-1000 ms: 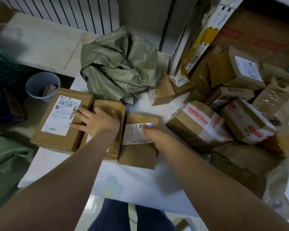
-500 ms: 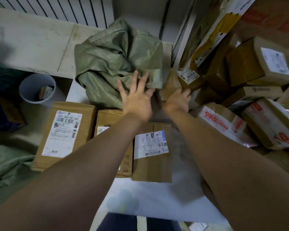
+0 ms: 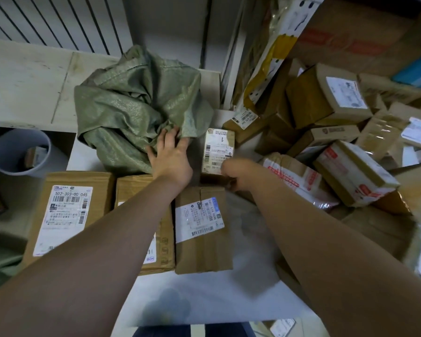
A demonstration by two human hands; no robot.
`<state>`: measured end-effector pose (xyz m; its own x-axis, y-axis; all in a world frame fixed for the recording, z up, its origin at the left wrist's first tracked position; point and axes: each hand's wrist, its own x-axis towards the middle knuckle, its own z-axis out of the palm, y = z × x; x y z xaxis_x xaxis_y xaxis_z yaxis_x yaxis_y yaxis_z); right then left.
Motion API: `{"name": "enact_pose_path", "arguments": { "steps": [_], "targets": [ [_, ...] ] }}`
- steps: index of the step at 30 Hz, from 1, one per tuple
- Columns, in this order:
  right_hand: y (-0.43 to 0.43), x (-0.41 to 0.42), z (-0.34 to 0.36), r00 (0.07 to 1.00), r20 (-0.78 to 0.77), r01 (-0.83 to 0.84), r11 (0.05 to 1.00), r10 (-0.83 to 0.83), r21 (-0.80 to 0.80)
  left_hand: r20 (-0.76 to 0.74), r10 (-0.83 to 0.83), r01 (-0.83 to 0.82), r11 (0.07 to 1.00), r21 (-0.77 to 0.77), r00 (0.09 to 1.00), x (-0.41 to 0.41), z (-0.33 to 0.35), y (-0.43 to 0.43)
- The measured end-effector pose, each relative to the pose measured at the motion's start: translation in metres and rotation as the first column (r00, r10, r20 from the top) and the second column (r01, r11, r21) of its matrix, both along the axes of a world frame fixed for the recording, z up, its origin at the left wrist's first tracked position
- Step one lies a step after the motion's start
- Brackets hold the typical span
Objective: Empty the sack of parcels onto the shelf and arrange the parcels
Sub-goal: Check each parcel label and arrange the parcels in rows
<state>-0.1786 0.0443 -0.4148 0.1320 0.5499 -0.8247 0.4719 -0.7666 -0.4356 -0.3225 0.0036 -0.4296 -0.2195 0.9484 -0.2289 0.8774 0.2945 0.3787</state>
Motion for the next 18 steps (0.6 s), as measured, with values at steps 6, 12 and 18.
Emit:
{"name": "enact_pose_path", "arguments": {
  "steps": [6, 12, 18],
  "targets": [
    [-0.004, -0.005, -0.007, 0.998, 0.052, 0.03, 0.991, -0.037, 0.134, -0.058, -0.048, 0.046, 0.998, -0.041, 0.997, 0.002, 0.006, -0.01],
    [-0.014, -0.014, -0.004, 0.987, 0.072, -0.152, 0.984, 0.146, 0.091, -0.158, 0.029, -0.007, 0.99, 0.143, 0.987, 0.01, 0.01, -0.026],
    [-0.01, -0.004, 0.009, 0.973, 0.146, -0.203, 0.961, 0.177, 0.187, -0.147, 0.03, 0.01, 0.964, 0.264, 0.989, 0.017, 0.02, -0.019]
  ]
}}
